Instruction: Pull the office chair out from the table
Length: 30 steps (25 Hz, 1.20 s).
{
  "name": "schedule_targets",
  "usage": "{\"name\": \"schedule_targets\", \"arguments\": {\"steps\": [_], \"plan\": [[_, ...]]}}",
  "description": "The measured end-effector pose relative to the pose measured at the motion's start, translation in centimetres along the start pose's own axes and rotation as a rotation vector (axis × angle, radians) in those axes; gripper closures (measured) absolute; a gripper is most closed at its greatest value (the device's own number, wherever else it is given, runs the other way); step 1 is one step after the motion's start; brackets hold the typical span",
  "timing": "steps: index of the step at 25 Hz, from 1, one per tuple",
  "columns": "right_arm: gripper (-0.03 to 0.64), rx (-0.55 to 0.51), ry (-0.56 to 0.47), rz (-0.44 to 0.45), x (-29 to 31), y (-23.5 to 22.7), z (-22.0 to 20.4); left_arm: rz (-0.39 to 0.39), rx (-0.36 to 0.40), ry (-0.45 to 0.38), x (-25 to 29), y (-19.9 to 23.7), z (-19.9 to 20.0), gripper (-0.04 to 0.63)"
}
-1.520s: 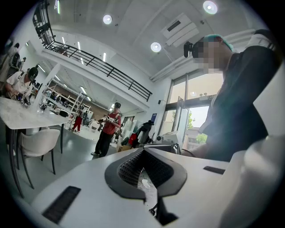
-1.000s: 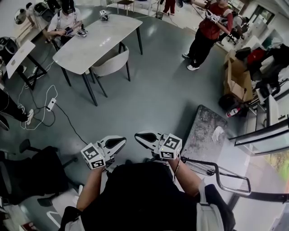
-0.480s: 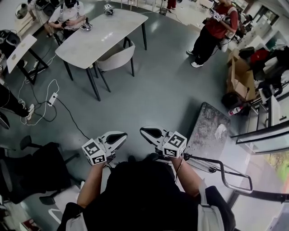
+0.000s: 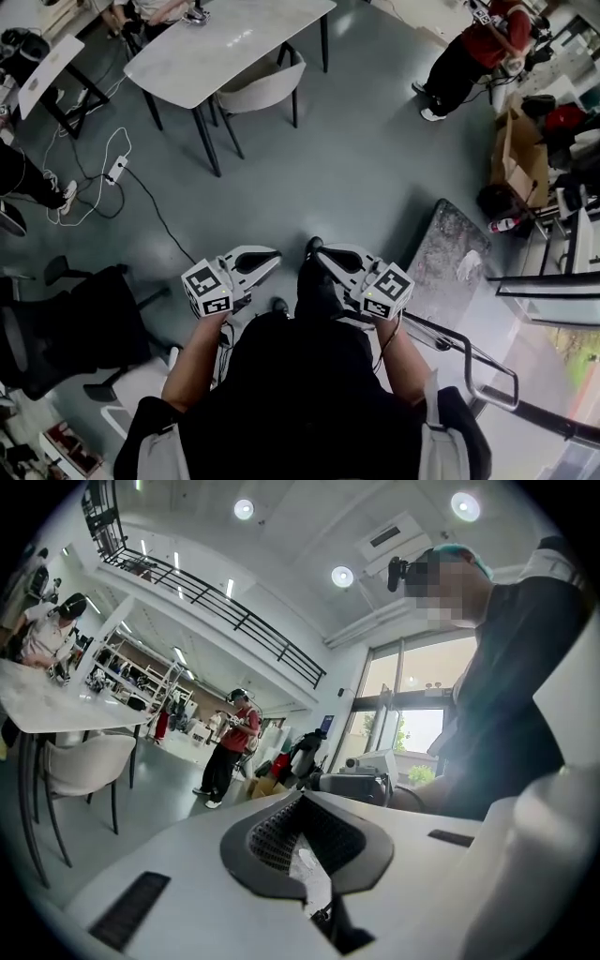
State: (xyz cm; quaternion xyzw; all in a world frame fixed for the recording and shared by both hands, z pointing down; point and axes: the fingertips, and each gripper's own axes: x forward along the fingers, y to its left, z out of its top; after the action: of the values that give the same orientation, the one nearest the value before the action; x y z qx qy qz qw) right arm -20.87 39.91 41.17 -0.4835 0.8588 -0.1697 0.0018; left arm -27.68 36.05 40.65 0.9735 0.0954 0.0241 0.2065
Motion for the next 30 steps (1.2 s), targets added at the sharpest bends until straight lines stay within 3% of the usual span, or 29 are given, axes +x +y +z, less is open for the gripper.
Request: {"name": "schedule_targets", "arguments": {"steps": [5, 12, 21, 30], "plan": [[0.597, 0.019, -0.017, 0.025, 2.4, -4.9, 1.0, 0.033, -0.017, 0.009, 1.8, 4.3, 0.8, 0.583], [0.595, -0.069, -0.004, 0.095, 4.7, -13.3, 5.3, 0.094, -0.018, 0.025, 7.1, 11.6, 3.8, 0.583], [0.595, -0.068, -0.018, 0.149, 5.6, -23.3, 9.4, 0.158, 0.030, 0.031, 13.7, 19.3, 9.3, 0.583], [0.595, -0.058, -0.006, 0.202, 9.3, -30.9, 12.0, 0.263, 0.021, -0.005, 15.9, 26.1, 13.5, 0.583]]}}
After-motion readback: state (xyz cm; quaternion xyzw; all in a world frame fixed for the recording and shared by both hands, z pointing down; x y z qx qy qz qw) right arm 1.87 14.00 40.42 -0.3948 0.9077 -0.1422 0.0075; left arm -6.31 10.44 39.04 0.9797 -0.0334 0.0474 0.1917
